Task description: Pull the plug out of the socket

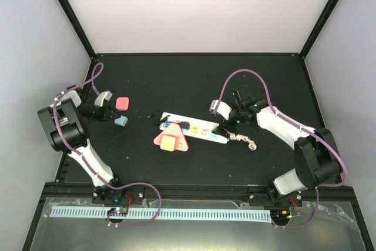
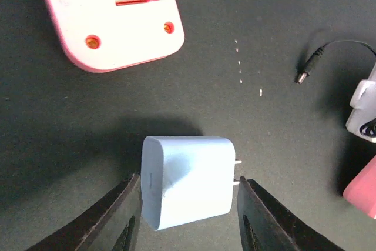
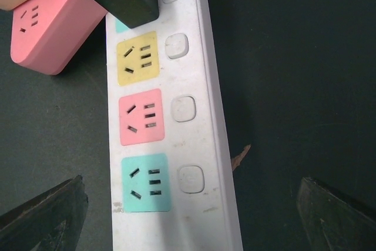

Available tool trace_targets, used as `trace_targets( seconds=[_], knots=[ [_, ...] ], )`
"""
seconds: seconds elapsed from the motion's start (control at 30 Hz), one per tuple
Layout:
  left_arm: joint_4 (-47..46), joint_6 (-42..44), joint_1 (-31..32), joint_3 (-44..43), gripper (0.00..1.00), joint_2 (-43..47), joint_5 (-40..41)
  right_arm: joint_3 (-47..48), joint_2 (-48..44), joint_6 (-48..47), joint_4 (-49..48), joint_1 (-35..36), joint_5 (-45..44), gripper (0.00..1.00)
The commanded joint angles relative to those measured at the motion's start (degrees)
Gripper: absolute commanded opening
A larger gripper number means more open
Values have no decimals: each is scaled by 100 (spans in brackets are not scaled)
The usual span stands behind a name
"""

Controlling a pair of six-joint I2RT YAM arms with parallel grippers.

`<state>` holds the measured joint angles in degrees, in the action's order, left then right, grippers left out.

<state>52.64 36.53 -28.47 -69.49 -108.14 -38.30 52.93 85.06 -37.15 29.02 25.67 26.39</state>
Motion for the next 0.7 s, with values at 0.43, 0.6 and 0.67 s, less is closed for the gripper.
trace_targets(
  seconds=[0.43,0.6,0.67],
  knots=[
    [-90,223,12,-303,72,1073,-115,147,-151,31,-67,6,346,99],
    [-72,458,272,-422,74,1718,-178,45,-139,55,-314,23,448,99],
    [-134,621,483,-364,75,2024,-171,-60,-174,31,-471,61,380,99]
  ],
)
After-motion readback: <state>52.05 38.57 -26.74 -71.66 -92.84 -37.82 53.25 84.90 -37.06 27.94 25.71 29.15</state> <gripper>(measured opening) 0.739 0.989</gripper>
